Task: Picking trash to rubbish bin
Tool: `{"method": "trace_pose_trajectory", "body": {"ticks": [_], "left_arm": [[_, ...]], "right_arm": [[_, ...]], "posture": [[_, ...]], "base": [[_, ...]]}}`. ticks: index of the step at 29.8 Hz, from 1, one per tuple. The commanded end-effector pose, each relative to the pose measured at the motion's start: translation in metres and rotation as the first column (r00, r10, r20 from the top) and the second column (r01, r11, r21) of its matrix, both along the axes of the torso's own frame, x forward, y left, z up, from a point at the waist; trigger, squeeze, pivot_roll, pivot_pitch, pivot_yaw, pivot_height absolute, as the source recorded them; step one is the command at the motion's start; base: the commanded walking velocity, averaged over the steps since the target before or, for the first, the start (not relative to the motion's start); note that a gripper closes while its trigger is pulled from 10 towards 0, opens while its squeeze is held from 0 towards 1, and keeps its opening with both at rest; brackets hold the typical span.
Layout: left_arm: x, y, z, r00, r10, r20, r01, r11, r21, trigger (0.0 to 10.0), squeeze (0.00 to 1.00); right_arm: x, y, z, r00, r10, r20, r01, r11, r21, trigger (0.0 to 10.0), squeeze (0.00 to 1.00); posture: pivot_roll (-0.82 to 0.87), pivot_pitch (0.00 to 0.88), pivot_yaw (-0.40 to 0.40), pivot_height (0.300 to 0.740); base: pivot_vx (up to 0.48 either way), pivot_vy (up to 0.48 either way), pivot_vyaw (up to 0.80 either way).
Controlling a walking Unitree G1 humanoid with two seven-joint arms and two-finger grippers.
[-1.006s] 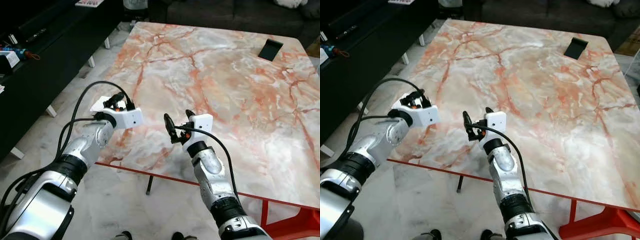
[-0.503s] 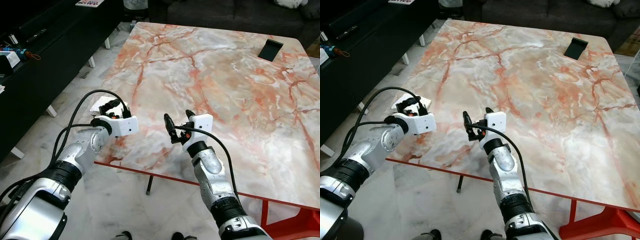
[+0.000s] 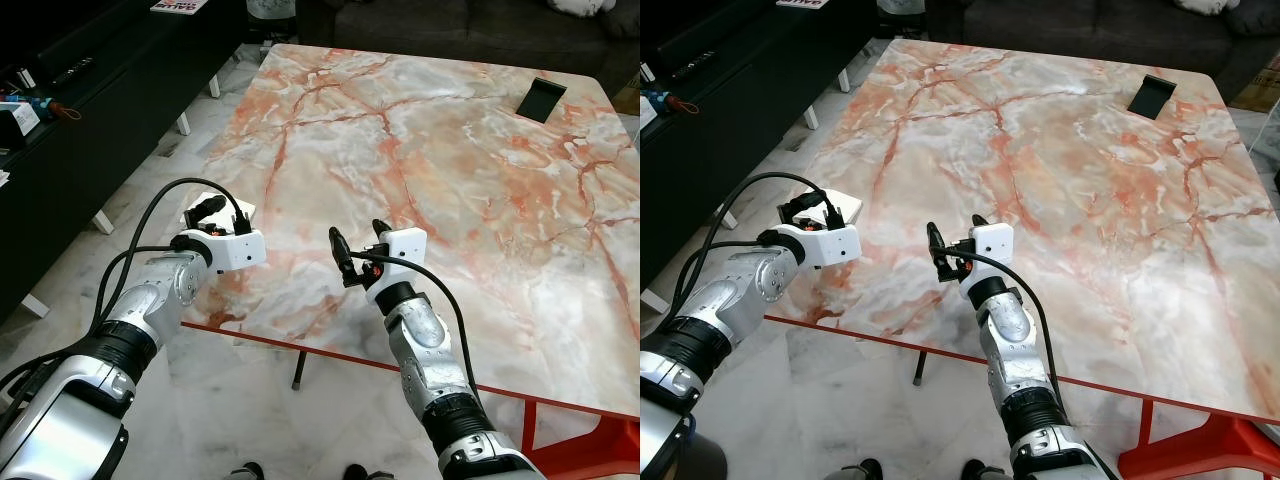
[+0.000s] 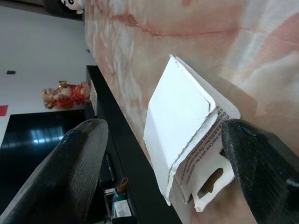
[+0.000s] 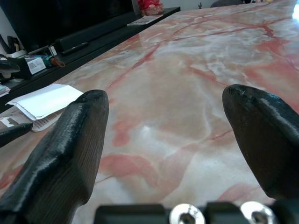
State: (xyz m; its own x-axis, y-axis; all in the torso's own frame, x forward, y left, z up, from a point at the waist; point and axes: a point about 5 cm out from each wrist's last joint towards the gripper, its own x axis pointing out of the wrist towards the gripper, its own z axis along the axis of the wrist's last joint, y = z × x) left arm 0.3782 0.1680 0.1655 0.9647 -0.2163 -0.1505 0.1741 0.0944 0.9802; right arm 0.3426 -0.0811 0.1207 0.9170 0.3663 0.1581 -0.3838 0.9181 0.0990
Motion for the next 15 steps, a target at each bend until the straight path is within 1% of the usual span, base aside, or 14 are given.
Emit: {"method": "trace_pose_trajectory", "body": {"ticks": [1, 8, 15], "left_arm": [[0.0032, 0.0040, 0.0065, 1.000, 0.019, 0.022, -0.019, 1.000, 0.024, 10.0, 0.00], [0.0078, 0.0054, 0.0072, 0.999, 0.038, 0.019, -0.039, 0.999, 0.032, 10.0, 0.00], [0.0098, 0.0038, 0.0086, 0.999, 0.034, 0.016, -0.035, 0.999, 0.028, 10.0, 0.00]], "right_arm": [[-0.0005, 0.0006, 0.0014, 1.000, 0.002, 0.002, -0.002, 1.000, 0.003, 10.0, 0.00], [-0.0012, 0.0008, 0.0013, 1.000, 0.003, 0.002, -0.004, 1.000, 0.005, 10.0, 0.00], [-0.0024, -0.0013, -0.0003, 1.000, -0.001, -0.002, 0.001, 1.000, 0.002, 10.0, 0.00]], "posture": [[0.11, 0.175, -0.046, 0.740], [0.10, 0.186, -0.048, 0.740], [0.10, 0.196, -0.050, 0.740]], "base": [[0.000, 0.000, 0.00], [0.000, 0.000, 0.00], [0.000, 0.000, 0.00]]}}
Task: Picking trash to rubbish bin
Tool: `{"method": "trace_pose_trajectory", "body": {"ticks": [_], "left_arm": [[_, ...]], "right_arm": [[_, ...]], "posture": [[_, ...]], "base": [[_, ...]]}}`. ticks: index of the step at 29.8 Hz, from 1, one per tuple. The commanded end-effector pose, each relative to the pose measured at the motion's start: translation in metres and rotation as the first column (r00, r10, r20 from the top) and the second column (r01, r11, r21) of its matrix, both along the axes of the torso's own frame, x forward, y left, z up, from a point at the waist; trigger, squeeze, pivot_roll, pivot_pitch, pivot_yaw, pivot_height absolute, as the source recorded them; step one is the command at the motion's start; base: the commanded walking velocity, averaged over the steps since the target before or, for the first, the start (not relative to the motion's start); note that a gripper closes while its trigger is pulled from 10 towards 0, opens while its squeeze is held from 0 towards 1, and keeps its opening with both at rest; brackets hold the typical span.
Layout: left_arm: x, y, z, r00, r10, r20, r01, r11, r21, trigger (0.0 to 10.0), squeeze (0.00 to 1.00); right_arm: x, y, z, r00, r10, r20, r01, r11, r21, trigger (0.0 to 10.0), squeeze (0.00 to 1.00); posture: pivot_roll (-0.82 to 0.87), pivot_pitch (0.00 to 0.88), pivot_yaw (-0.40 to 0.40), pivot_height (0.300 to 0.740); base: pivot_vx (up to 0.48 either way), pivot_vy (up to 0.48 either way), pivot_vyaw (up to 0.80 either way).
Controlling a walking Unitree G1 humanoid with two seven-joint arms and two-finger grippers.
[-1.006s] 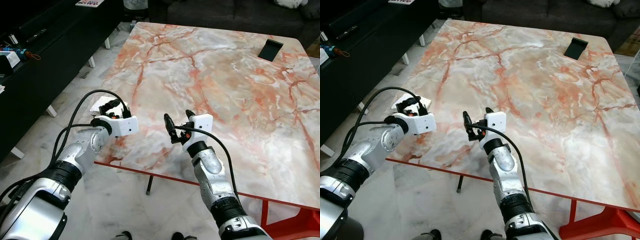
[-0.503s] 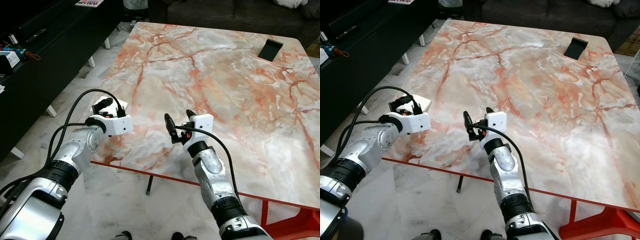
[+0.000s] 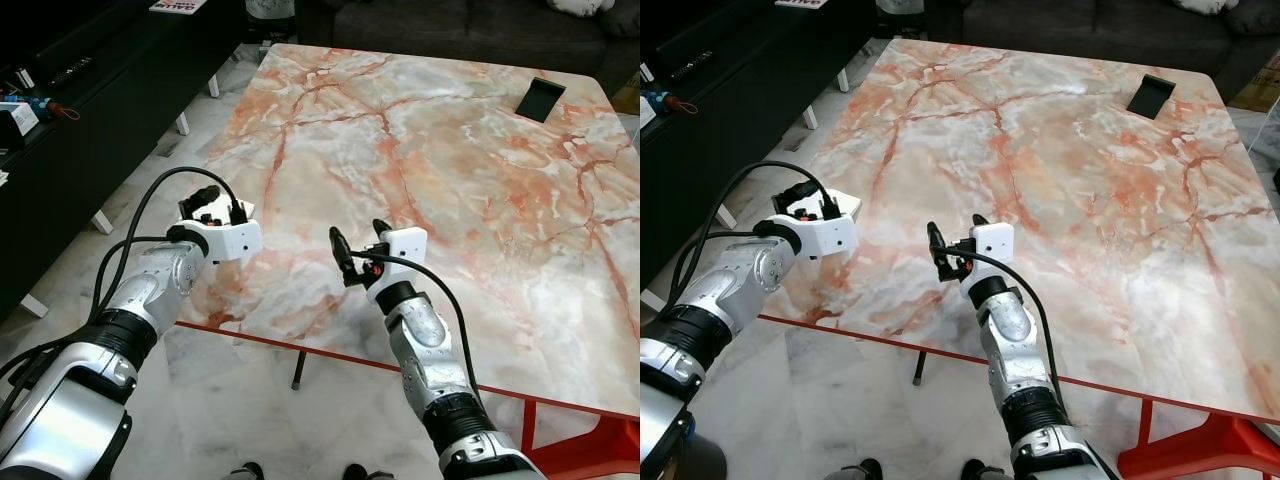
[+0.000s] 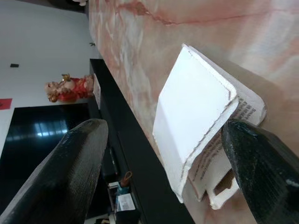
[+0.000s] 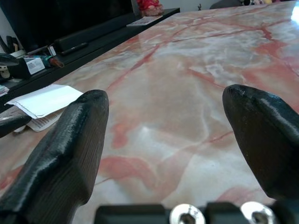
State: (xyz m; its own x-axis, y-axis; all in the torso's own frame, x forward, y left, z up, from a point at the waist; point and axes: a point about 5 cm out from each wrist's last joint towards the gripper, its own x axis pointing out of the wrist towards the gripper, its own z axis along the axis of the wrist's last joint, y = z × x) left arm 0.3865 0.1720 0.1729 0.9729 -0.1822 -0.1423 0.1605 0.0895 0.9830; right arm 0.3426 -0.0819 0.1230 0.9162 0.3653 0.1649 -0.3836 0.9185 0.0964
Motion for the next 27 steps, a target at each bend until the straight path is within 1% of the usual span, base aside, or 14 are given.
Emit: {"method": "trace_pose_trajectory", "body": {"ticks": [1, 9, 12, 20, 25, 27], "left_arm": [[0.002, 0.000, 0.000, 1.000, 0.003, -0.002, -0.003, 1.000, 0.020, 10.0, 0.00], [0.004, 0.003, -0.006, 1.000, 0.022, -0.008, -0.021, 0.999, 0.044, 10.0, 0.00], [0.006, 0.003, -0.002, 0.999, 0.025, 0.026, -0.026, 0.999, 0.044, 10.0, 0.00], [0.012, 0.000, 0.009, 0.997, 0.028, 0.077, -0.031, 0.999, 0.031, 10.0, 0.00], [0.014, -0.001, 0.010, 0.997, 0.034, 0.076, -0.037, 0.999, 0.037, 10.0, 0.00], [0.015, -0.004, 0.009, 0.997, 0.029, 0.067, -0.032, 0.999, 0.033, 10.0, 0.00]], "right_arm": [[-0.003, -0.001, -0.003, 1.000, -0.001, -0.011, 0.001, 1.000, 0.001, 10.0, 0.00], [-0.004, 0.000, -0.003, 1.000, 0.000, -0.013, 0.000, 1.000, 0.004, 10.0, 0.00], [-0.005, 0.000, -0.004, 1.000, 0.000, -0.014, 0.000, 1.000, 0.003, 10.0, 0.00], [-0.007, -0.002, -0.006, 1.000, -0.003, -0.017, 0.003, 1.000, 0.002, 10.0, 0.00], [-0.009, -0.003, -0.006, 1.000, -0.004, -0.019, 0.004, 1.000, 0.002, 10.0, 0.00], [-0.010, -0.003, -0.006, 1.000, -0.007, -0.020, 0.007, 1.000, 0.002, 10.0, 0.00]], "posture": [[0.10, 0.198, -0.050, 0.740], [0.09, 0.203, -0.051, 0.740], [0.09, 0.206, -0.052, 0.740], [0.08, 0.218, -0.056, 0.740], [0.07, 0.222, -0.056, 0.740], [0.07, 0.226, -0.057, 0.740]], "base": [[0.000, 0.000, 0.00], [0.000, 0.000, 0.00], [0.000, 0.000, 0.00], [0.000, 0.000, 0.00], [0.000, 0.000, 0.00], [0.000, 0.000, 0.00]]}}
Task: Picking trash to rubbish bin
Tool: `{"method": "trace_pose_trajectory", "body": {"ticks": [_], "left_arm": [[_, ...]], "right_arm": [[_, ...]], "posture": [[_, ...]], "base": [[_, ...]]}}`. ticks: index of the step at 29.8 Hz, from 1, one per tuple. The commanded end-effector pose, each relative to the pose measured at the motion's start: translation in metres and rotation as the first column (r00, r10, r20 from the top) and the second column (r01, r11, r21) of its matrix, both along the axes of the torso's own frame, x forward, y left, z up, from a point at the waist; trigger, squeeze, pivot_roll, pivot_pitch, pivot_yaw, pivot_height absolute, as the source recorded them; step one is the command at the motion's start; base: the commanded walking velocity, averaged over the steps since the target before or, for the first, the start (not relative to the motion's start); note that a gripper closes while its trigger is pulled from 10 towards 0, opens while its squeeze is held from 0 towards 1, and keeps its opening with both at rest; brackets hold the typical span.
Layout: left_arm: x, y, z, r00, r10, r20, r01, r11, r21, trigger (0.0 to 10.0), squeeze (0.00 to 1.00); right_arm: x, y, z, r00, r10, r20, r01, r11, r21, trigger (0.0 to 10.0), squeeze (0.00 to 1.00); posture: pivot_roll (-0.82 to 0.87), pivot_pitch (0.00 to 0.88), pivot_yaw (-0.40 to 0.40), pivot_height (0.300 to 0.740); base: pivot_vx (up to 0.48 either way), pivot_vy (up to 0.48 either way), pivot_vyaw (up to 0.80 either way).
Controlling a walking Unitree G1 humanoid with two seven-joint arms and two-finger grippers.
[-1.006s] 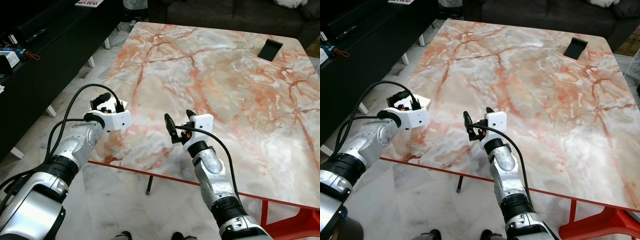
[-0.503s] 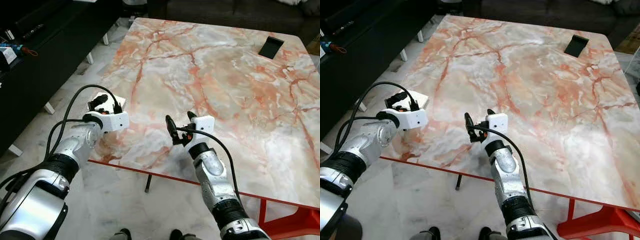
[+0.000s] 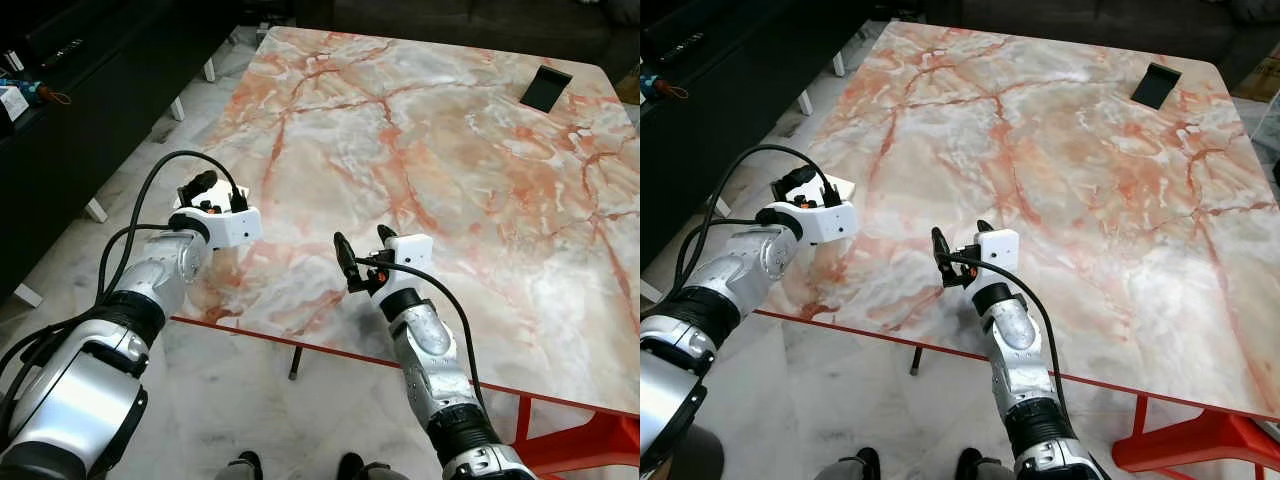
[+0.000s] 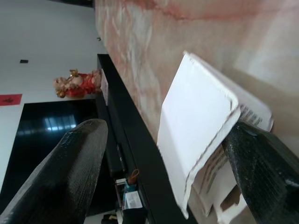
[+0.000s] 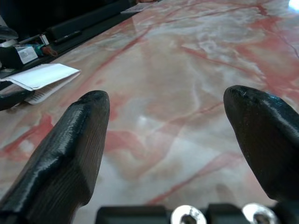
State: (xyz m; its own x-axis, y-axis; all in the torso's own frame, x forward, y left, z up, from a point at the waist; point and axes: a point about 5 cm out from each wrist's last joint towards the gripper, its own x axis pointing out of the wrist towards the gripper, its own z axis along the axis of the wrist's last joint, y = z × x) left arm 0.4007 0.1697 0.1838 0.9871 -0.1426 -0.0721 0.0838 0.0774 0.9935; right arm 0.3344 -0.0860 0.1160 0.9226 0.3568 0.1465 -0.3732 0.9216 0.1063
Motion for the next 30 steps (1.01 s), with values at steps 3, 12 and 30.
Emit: {"method": "trace_pose_trajectory", "body": {"ticks": [3, 12, 30], "left_arm": [[0.000, -0.003, -0.014, 0.998, 0.004, -0.061, -0.001, 0.999, 0.054, 10.0, 0.00], [0.001, 0.001, -0.017, 0.998, 0.052, -0.041, -0.049, 0.996, 0.069, 10.0, 0.00], [0.009, 0.008, 0.004, 0.992, 0.115, 0.049, -0.118, 0.991, 0.064, 10.0, 0.00]], "right_arm": [[-0.003, 0.000, 0.000, 1.000, 0.002, -0.004, -0.002, 1.000, -0.006, 10.0, 0.00], [-0.006, -0.002, -0.001, 1.000, -0.002, -0.009, 0.002, 1.000, -0.007, 10.0, 0.00], [-0.008, -0.004, -0.001, 1.000, -0.010, -0.015, 0.010, 1.000, -0.002, 10.0, 0.00]], "posture": [[0.06, 0.235, -0.059, 0.740], [0.05, 0.240, -0.064, 0.740], [0.05, 0.248, -0.060, 0.740]], "base": [[0.000, 0.000, 0.00], [0.000, 0.000, 0.00], [0.000, 0.000, 0.00]]}}
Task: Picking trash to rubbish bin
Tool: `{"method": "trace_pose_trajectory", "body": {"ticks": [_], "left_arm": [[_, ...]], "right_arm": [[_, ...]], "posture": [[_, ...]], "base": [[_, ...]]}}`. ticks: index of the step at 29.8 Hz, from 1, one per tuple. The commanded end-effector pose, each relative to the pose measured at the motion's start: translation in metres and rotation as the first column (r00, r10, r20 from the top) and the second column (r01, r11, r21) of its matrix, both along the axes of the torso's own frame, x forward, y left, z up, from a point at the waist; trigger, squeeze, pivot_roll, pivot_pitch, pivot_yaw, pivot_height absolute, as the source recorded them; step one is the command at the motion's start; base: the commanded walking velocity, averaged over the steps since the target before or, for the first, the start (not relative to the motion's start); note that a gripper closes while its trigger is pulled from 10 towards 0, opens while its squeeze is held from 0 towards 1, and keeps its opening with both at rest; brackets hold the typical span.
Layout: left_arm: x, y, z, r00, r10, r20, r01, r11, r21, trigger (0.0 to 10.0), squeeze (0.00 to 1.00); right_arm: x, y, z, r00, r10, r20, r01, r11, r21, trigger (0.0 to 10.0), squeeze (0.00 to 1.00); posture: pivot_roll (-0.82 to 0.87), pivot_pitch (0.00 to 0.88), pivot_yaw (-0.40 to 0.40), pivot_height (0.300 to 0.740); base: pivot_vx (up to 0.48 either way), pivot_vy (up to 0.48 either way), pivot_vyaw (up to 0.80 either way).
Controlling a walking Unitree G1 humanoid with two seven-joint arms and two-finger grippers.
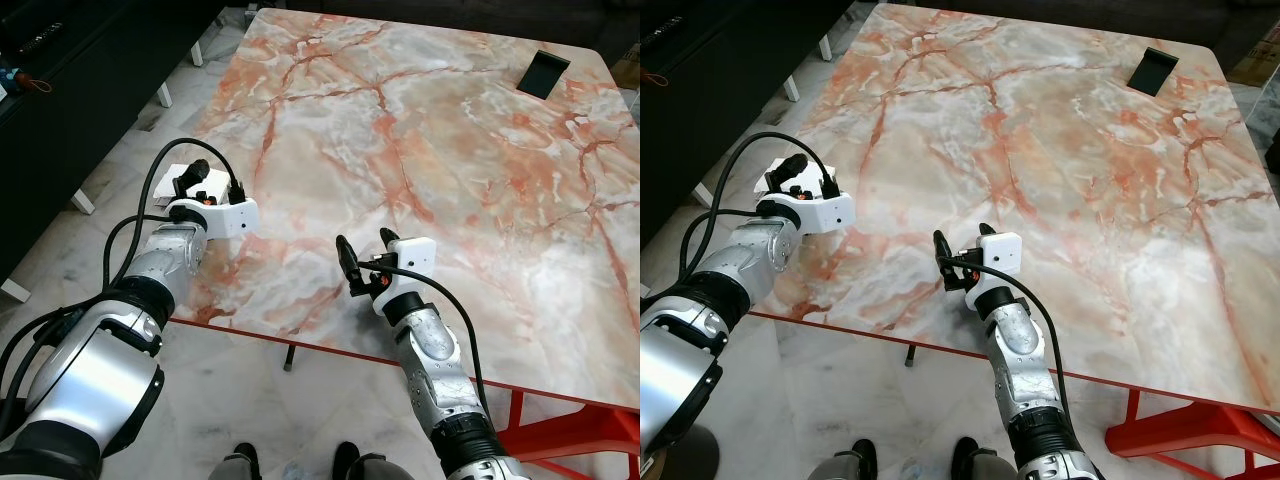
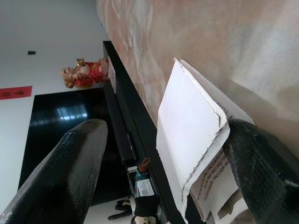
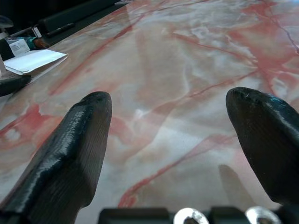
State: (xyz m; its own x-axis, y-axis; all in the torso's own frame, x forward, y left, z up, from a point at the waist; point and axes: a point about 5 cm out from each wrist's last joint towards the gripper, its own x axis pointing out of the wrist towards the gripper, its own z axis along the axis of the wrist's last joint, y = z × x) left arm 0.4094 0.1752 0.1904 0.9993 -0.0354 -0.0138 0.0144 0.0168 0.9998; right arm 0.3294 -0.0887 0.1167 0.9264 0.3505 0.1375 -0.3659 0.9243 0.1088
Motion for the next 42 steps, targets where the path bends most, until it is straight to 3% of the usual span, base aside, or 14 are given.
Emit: {"method": "trace_pose_trajectory", "body": {"ticks": [1, 2, 3, 42], "left_arm": [[0.0001, 0.0020, -0.0027, 1.000, 0.011, -0.020, -0.011, 1.000, -0.002, 10.0, 0.00], [0.0001, 0.0020, -0.0029, 1.000, 0.012, -0.021, -0.012, 1.000, -0.003, 3.3, 0.00], [0.0000, 0.0019, -0.0034, 1.000, 0.013, -0.021, -0.013, 1.000, -0.004, 0.0, 0.00], [-0.0013, -0.0051, -0.0097, 1.000, -0.004, -0.031, 0.003, 0.999, -0.038, 0.0, 0.00]], "right_arm": [[-0.0030, -0.0013, -0.0020, 1.000, -0.004, -0.006, 0.004, 1.000, -0.001, 10.0, 0.00], [-0.0031, -0.0015, -0.0019, 1.000, -0.005, -0.007, 0.005, 1.000, -0.001, 10.0, 0.00], [-0.0034, -0.0015, -0.0018, 1.000, -0.006, -0.007, 0.006, 1.000, -0.001, 10.0, 0.00], [-0.0060, 0.0007, -0.0054, 1.000, -0.010, -0.021, 0.010, 1.000, 0.011, 10.0, 0.00]], "posture": [[0.05, 0.248, -0.060, 0.740], [0.05, 0.247, -0.060, 0.740], [0.05, 0.249, -0.061, 0.740], [0.06, 0.248, -0.054, 0.740]], "base": [[0.000, 0.000, 0.00], [0.000, 0.000, 0.00], [0.000, 0.000, 0.00], [0.000, 0.000, 0.00]]}}
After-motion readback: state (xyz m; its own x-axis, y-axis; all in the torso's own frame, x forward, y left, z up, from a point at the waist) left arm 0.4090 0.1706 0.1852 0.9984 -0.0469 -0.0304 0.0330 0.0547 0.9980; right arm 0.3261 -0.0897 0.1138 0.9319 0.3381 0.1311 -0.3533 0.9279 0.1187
